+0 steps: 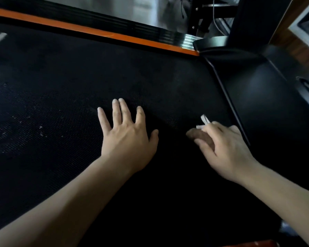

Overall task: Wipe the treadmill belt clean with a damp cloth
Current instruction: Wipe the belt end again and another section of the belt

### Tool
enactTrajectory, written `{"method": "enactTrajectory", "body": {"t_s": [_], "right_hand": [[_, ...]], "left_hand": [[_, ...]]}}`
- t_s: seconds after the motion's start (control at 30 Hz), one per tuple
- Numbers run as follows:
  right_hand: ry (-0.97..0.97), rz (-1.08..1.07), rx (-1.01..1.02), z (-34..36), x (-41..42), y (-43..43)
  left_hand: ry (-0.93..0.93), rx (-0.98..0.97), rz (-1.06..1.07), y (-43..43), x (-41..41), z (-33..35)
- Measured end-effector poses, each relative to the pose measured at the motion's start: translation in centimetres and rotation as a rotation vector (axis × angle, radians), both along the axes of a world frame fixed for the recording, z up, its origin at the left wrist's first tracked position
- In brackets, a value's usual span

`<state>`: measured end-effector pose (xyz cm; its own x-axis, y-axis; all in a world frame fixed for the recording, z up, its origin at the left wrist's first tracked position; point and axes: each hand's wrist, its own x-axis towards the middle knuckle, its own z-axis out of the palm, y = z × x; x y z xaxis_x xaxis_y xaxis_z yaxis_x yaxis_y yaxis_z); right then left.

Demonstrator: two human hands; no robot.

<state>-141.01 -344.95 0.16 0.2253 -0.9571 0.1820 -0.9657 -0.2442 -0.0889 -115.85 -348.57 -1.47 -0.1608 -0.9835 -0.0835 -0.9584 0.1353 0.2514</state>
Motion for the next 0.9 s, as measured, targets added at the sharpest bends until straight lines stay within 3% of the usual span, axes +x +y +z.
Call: {"method": "enactTrajectory", "body": {"t_s": [0.17, 0.37, 0.47, 0.67, 0.9], "right_hand": [[0.036, -0.198, -0.030, -0.1, -1.2, -10.3], [-0.070, 0.043, 0.002, -0.2, -1.0, -6.7], [-0.031, 0.062, 0.006, 0.3, -1.6, -13.0], [-0.056, -0.134, -0.065, -0.3, -0.8, -26.4], [0.150, -0.207, -0.123, 0.6, -3.8, -31.3]], "left_hand": [[-0.017, -0.021, 0.014, 0.2, -0.5, -0.3], [-0.008, 0.018, -0.012, -0.2, -0.6, -0.2], [-0.022, 0.042, 0.031, -0.7, -1.4, 0.2], [-0.025, 0.069, 0.132, -1.6, -3.4, 0.3], [-0.037, -0.005, 0.160, -1.4, -3.7, -0.6]]}}
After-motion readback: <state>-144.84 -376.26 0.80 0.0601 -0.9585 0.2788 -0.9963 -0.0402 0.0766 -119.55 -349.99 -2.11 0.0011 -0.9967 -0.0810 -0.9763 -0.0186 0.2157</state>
